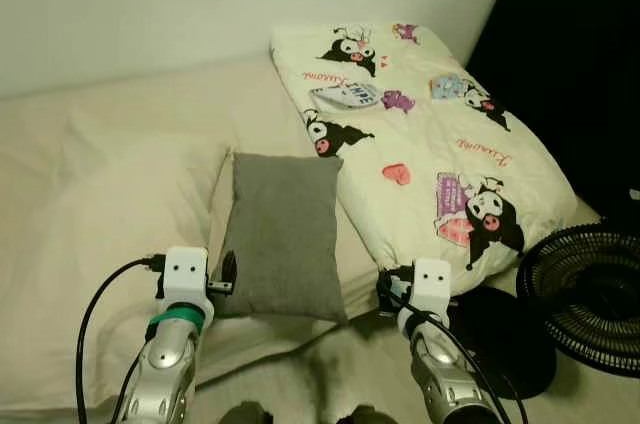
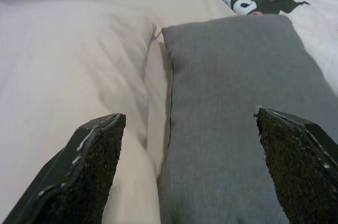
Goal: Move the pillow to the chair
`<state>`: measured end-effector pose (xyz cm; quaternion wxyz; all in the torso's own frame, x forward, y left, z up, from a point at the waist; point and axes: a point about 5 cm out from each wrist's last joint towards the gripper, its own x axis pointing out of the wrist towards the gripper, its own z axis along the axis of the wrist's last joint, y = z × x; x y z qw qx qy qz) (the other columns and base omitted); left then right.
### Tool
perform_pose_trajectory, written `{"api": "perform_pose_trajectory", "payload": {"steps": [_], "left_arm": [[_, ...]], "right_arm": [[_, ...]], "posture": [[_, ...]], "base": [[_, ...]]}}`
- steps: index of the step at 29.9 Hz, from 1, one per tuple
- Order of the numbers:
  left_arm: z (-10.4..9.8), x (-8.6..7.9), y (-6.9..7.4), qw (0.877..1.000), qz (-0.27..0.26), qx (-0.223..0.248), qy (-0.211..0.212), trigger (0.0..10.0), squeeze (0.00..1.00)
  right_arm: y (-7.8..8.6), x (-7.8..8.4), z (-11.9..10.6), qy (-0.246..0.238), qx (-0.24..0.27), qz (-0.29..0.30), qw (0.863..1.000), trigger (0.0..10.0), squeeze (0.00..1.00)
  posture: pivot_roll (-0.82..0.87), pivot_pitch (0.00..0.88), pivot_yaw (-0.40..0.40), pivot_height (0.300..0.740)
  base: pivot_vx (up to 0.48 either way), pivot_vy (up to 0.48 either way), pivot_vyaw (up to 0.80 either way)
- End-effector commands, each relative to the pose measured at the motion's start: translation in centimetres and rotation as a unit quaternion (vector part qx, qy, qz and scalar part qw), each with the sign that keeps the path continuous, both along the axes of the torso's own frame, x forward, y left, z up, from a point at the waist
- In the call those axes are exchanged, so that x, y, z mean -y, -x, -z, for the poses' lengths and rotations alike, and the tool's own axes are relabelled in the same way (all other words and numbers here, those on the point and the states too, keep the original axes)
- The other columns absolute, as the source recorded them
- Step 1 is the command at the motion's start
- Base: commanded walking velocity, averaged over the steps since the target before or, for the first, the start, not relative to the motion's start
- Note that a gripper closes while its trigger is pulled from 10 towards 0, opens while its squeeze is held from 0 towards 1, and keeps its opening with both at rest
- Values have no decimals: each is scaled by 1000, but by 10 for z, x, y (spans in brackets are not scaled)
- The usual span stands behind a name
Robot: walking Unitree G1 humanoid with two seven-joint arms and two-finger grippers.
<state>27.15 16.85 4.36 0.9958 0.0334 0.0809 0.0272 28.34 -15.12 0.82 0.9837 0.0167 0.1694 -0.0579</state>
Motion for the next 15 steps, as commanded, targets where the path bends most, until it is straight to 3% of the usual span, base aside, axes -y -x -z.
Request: {"api": "perform_pose_trajectory", "payload": {"steps": [1,15], "left_arm": [[8,-1,5,1000,-3,-15,-2,10000,0],[11,-4,9,1000,-16,-19,2,10000,0]], "right_arm": [[4,1,5,1,-11,1,1000,10000,0],[0,-1,0,-3,1,-4,1000,10000,0]], "posture": [[28,42,49,630],[23,46,43,580]], "base": [[0,0,0],[0,0,0]]}}
